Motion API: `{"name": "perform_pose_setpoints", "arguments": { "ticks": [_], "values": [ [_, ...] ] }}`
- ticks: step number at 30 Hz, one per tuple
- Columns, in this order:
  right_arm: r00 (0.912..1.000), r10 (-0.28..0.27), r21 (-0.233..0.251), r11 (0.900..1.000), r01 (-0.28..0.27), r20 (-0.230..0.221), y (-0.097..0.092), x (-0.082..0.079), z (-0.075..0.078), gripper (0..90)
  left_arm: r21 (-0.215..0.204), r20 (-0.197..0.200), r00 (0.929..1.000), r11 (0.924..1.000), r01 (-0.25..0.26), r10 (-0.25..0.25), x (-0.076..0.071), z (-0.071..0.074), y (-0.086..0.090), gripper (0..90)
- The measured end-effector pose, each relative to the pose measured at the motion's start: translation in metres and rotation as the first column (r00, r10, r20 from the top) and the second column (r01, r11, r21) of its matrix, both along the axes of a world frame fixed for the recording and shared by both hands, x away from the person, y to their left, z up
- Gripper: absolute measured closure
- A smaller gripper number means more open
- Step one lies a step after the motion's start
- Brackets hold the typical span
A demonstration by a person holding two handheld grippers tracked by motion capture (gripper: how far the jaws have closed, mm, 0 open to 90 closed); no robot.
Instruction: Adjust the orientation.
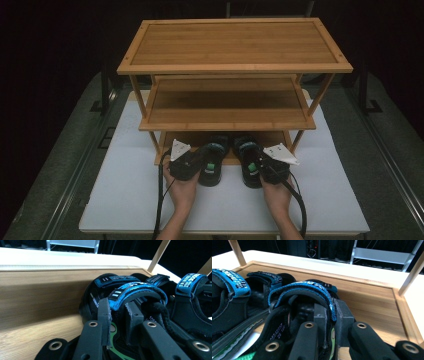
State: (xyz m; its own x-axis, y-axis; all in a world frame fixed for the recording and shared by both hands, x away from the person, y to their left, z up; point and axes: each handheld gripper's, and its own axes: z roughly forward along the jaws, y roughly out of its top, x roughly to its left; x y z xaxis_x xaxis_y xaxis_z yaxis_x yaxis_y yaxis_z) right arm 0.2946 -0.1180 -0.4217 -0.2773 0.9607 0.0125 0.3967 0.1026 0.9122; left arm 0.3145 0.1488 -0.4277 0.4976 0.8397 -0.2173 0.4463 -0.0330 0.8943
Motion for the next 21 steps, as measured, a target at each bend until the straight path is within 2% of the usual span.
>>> {"name": "perform_pose_setpoints", "arguments": {
  "ticks": [2,3,6,9,14,16,18,21],
  "values": [
    [0.9999,0.001,-0.009,1.0000,-0.001,0.010,0.002,0.000,-0.002,78.8,0.009,0.005,1.0000,1.0000,0.002,-0.002,-0.001,0.000,0.000,75.0],
    [1.0000,0.008,-0.005,1.0000,-0.008,0.004,0.001,0.001,-0.001,75.7,0.009,0.004,0.9999,0.9999,0.010,-0.010,-0.001,0.000,0.000,71.1],
    [0.9997,0.022,0.000,0.9998,-0.022,-0.009,-0.001,0.001,0.000,73.3,0.017,0.006,0.9997,0.9996,0.024,-0.024,-0.001,0.001,0.001,68.4],
    [0.9993,0.034,-0.015,0.9993,-0.034,-0.016,-0.006,-0.001,0.001,68.2,0.020,0.019,0.9993,0.9993,0.032,-0.033,-0.003,0.005,0.003,60.2],
    [0.9980,0.059,-0.033,0.9977,-0.059,-0.022,-0.010,-0.003,0.003,64.7,0.038,0.033,0.9982,0.9981,0.049,-0.050,-0.007,0.009,0.004,55.8],
    [0.9974,0.068,-0.034,0.9971,-0.068,-0.026,-0.010,-0.003,0.003,61.9,0.032,0.027,0.9975,0.9974,0.064,-0.065,-0.008,0.011,0.005,53.3],
    [0.9969,0.075,-0.019,0.9970,-0.075,-0.025,-0.012,-0.005,0.005,59.6,0.052,0.041,0.9964,0.9960,0.072,-0.074,-0.011,0.014,0.006,52.2],
    [0.9961,0.085,-0.014,0.9962,-0.086,-0.023,-0.015,-0.007,0.008,57.3,0.049,0.049,0.9950,0.9951,0.085,-0.088,-0.016,0.017,0.008,50.6]
  ]
}}
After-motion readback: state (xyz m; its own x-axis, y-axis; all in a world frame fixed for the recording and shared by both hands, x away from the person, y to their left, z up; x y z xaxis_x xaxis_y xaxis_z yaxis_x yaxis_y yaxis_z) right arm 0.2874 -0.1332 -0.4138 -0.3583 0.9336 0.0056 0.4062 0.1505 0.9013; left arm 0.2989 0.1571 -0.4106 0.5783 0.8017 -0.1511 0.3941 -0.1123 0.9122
